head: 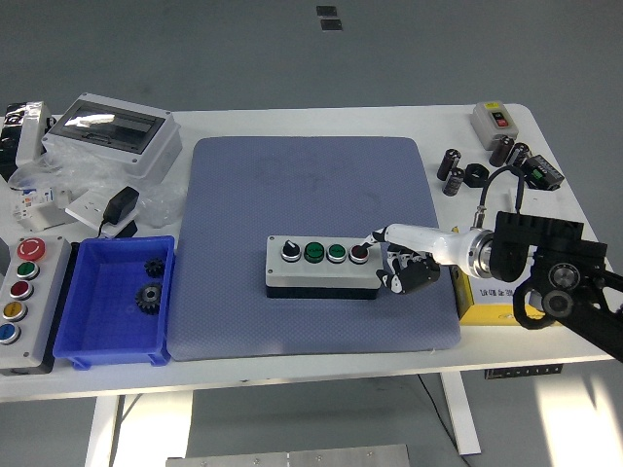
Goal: Pick up the button,place it on the desk,press the button,press the button
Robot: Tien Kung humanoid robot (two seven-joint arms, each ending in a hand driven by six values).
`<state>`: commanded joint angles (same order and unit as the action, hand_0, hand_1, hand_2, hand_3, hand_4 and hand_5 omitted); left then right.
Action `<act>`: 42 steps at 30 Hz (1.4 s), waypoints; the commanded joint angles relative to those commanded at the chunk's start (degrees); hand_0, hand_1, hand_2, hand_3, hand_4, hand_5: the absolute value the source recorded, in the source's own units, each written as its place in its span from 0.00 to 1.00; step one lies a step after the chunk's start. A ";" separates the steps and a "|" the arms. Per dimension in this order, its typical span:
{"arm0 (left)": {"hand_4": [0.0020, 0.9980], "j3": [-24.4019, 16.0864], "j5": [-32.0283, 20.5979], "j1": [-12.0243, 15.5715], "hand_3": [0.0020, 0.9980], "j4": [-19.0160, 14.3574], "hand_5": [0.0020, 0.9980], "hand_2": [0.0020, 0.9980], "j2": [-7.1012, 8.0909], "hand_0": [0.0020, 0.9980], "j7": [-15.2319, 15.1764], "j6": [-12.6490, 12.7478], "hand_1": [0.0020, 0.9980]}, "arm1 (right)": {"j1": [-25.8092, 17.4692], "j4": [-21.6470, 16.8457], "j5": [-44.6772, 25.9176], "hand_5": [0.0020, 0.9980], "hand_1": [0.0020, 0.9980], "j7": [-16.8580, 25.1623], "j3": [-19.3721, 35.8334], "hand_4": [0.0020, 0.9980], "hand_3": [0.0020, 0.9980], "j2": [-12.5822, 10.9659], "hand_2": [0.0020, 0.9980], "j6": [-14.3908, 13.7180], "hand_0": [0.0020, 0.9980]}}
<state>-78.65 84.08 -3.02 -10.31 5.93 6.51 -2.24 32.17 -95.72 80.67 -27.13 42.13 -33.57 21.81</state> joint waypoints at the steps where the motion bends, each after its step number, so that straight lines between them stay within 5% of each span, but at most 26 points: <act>1: 0.66 -0.01 0.02 0.00 0.61 0.00 0.53 0.53 -0.01 0.63 0.00 0.00 0.60 | -0.02 0.04 -0.03 0.00 0.10 0.03 0.01 0.40 0.84 0.06 0.21 -0.02 0.00; 16: 0.67 0.15 -0.20 0.00 0.61 0.00 0.55 0.53 -0.09 0.63 -0.25 0.05 0.60 | -0.28 3.80 -0.45 0.00 0.09 0.81 -0.63 0.41 0.82 1.52 0.21 -0.92 0.00; 25: 0.67 0.23 -0.29 0.20 0.61 0.00 0.56 0.53 -0.12 0.63 -0.16 0.12 0.60 | -1.60 -2.53 -4.93 0.00 0.09 6.57 6.02 0.42 0.81 -0.10 0.21 -3.43 0.00; 31: 0.67 0.24 -0.64 0.41 0.61 0.00 0.56 0.54 -0.14 0.63 -0.14 0.35 0.60 | -5.41 -4.46 -1.67 0.00 0.08 11.07 12.47 0.44 0.81 1.41 0.20 -9.84 0.00; 36: 0.68 0.62 -1.31 0.79 0.61 0.00 0.57 0.54 -0.28 0.63 0.13 0.75 0.60 | -11.32 -1.32 3.55 0.00 0.08 17.10 16.91 0.44 0.79 6.75 0.20 -19.36 0.00; 42: 0.68 0.48 -0.99 1.24 0.61 0.00 0.57 0.54 -0.57 0.63 0.73 1.27 0.60 | -17.53 5.83 -3.84 0.00 0.09 27.31 22.18 0.40 0.79 14.12 0.22 -32.21 0.00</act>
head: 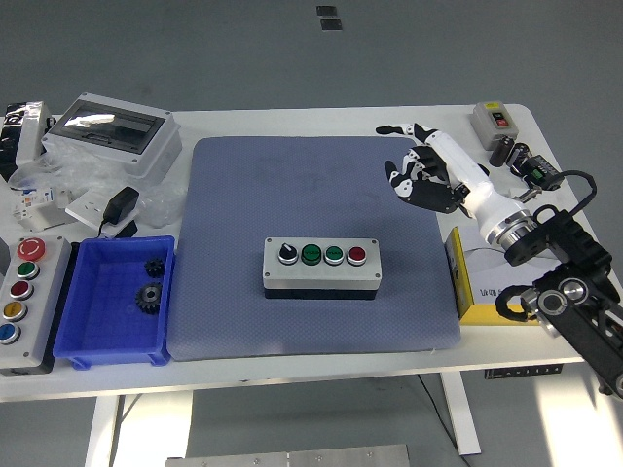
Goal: Pick up the button,place it on the desk,press the button,press the button
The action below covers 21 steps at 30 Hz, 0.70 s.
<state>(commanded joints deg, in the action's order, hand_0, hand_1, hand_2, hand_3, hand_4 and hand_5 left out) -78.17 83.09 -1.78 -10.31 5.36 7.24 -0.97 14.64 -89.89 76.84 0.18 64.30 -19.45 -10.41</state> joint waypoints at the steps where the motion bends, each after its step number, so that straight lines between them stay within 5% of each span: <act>1: 0.68 -0.07 0.04 0.03 0.61 0.00 0.57 0.54 -0.01 0.63 0.00 0.09 0.60 | -0.74 1.24 -1.70 0.00 0.09 1.67 0.86 0.40 0.79 1.11 0.22 -1.69 0.00; 2: 0.68 -0.19 0.13 0.03 0.61 0.00 0.57 0.54 -0.02 0.63 -0.01 0.19 0.60 | -1.46 2.48 -3.74 0.00 0.09 3.50 1.78 0.40 0.79 2.03 0.22 -3.35 0.00; 3: 0.68 -0.30 0.19 0.03 0.62 0.00 0.57 0.54 -0.02 0.63 -0.03 0.28 0.60 | -2.07 3.68 -5.81 0.17 0.22 5.24 2.58 0.59 0.80 2.72 0.37 -4.79 0.05; 8: 0.68 -0.63 0.16 0.07 0.62 0.00 0.57 0.54 -0.17 0.63 -0.20 0.57 0.60 | -4.42 6.80 -14.22 0.17 0.22 11.83 4.92 0.59 0.80 4.42 0.37 -7.84 0.05; 9: 0.68 -0.66 0.14 0.10 0.62 0.00 0.57 0.54 -0.19 0.63 -0.20 0.61 0.60 | -4.72 7.03 -15.64 0.19 0.55 12.84 5.12 0.66 0.83 4.59 0.64 -7.81 0.37; 14: 0.68 -0.77 -0.04 0.43 0.62 0.00 0.57 0.54 -0.30 0.63 -0.05 0.78 0.60 | -5.63 7.82 -22.29 0.19 0.55 15.83 5.83 0.66 0.83 5.07 0.64 -7.22 0.37; 15: 0.68 -0.87 0.03 0.47 0.62 0.00 0.57 0.54 -0.29 0.63 -0.02 0.80 0.60 | -5.70 7.82 -23.15 0.24 0.74 16.04 5.91 0.69 0.85 5.09 0.76 -7.13 0.71; 20: 0.68 -1.42 0.41 0.48 0.62 0.00 0.57 0.54 -0.18 0.63 0.05 0.88 0.60 | -5.98 7.61 -24.88 0.24 0.74 16.68 5.92 0.69 0.85 5.03 0.76 -6.43 0.71; 21: 0.68 -1.49 0.43 0.45 0.62 0.00 0.57 0.54 -0.16 0.63 0.05 0.90 0.60 | -6.00 7.59 -24.94 0.31 0.76 16.71 5.82 0.71 0.85 5.06 0.79 -6.33 0.78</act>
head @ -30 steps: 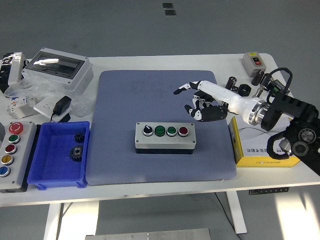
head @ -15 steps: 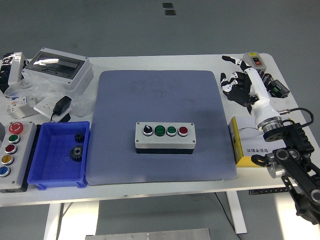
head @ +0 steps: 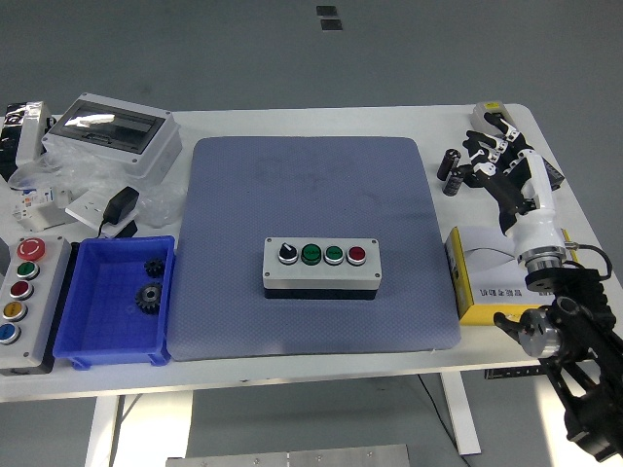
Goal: Pick up the button,place it on the desk,press the button,press the button
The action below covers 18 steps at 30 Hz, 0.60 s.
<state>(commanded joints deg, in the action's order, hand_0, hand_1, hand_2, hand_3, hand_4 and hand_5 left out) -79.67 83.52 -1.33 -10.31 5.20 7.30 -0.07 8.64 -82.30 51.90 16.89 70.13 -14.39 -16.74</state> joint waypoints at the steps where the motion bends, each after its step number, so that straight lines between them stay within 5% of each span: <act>1: 0.68 -0.04 -0.01 -0.03 0.62 0.00 0.57 0.54 0.03 0.63 0.00 0.01 0.60 | -0.03 -0.02 -0.05 0.31 0.76 0.04 -0.11 0.71 0.85 0.05 0.79 0.10 0.78; 18: 0.68 0.71 -0.67 -0.07 0.63 0.00 0.56 0.54 0.81 0.63 0.28 -0.12 0.60 | 0.01 0.30 0.20 0.31 0.78 0.13 -0.88 0.71 0.85 -0.08 0.81 0.89 0.80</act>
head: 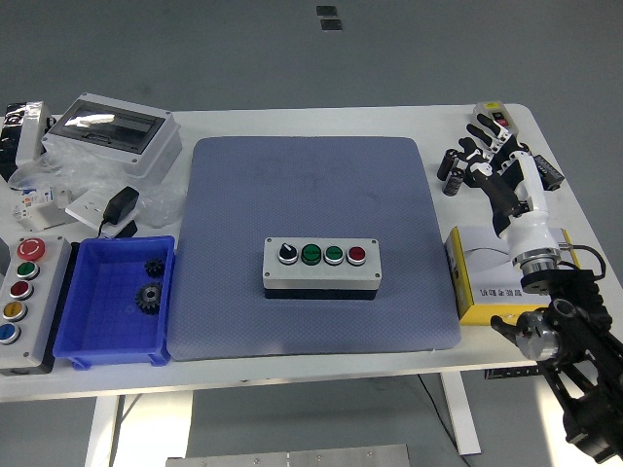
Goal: Pick up the button,place it on the desk,press the button,press the button
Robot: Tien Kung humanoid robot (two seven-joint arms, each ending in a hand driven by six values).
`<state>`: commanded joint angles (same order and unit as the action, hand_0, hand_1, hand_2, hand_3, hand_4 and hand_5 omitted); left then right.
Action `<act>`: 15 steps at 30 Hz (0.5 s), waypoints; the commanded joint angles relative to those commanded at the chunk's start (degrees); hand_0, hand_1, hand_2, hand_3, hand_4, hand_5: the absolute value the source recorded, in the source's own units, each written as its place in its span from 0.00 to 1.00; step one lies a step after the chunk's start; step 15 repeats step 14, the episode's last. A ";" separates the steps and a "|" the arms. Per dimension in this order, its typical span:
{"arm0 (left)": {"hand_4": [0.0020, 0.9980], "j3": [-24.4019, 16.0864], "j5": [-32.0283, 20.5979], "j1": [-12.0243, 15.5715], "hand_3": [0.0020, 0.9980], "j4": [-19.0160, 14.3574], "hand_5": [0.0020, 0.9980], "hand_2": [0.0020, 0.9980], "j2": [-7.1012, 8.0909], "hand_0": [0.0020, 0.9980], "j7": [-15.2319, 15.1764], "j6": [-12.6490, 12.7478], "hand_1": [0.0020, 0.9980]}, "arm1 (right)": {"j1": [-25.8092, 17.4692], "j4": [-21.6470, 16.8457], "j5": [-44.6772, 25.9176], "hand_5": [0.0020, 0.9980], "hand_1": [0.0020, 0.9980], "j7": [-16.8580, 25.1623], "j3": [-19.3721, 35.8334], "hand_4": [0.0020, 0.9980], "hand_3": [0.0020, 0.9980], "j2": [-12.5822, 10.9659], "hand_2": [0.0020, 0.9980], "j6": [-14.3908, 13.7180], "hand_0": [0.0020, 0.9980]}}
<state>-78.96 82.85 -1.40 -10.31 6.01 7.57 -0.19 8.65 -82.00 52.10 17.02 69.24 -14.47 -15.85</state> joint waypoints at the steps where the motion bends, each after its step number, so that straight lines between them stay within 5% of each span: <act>1: 0.68 0.04 -0.01 0.04 0.63 0.00 0.56 0.54 0.08 0.63 0.04 0.00 0.60 | -0.09 -0.02 0.03 0.31 0.78 0.02 -0.01 0.71 0.85 0.01 0.81 0.01 0.80; 15: 0.68 -0.25 0.66 0.66 0.63 0.00 0.56 0.54 0.55 0.63 0.93 0.12 0.60 | -0.57 0.13 0.16 0.32 0.77 -0.06 -0.50 0.70 0.84 -0.27 0.80 0.04 0.81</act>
